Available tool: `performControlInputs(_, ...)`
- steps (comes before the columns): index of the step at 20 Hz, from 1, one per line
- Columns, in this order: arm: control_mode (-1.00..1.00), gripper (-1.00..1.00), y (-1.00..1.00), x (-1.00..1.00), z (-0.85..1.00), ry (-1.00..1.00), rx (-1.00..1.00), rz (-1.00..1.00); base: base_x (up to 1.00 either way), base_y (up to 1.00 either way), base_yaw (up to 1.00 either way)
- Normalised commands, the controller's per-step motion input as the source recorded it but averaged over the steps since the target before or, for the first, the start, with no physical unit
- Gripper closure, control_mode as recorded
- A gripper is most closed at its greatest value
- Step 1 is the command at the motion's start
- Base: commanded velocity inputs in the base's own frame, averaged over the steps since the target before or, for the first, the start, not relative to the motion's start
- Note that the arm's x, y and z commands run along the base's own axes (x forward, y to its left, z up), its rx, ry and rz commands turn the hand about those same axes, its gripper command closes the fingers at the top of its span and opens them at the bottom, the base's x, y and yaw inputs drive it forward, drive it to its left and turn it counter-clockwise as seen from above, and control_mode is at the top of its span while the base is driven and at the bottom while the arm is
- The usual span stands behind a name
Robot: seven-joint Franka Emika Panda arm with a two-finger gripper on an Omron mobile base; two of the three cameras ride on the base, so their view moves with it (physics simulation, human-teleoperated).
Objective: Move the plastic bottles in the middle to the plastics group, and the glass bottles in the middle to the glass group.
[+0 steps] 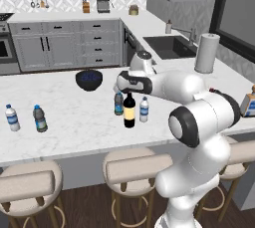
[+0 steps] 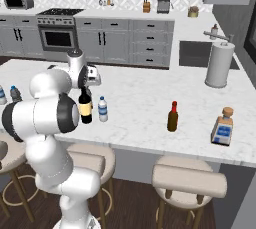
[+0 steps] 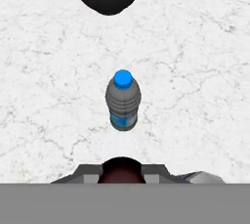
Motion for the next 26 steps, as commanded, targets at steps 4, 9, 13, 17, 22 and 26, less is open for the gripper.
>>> performControlInputs(4,-1.00,1.00,-0.17,-0.73,0.21,0.00,0.04,-0.10,0.00,0.00,0.00)
performControlInputs(9,-1.00,1.00,-0.53,-0.61,0.14,0.00,0.00,-0.06,0.00,0.00,0.00)
performControlInputs(13,-1.00,1.00,-0.80,-0.37,0.03,0.00,-0.01,-0.02,0.00,0.00,0.00)
performControlInputs(17,-1.00,1.00,-0.89,-0.08,0.00,0.00,-0.03,0.00,0.00,0.00,0.00)
performControlInputs(22,-1.00,1.00,-0.91,0.04,0.00,0.00,-0.02,0.00,0.00,0.00,0.00)
performControlInputs(26,-1.00,1.00,-0.94,0.18,0.00,0.00,-0.01,0.00,0.00,0.00,0.00)
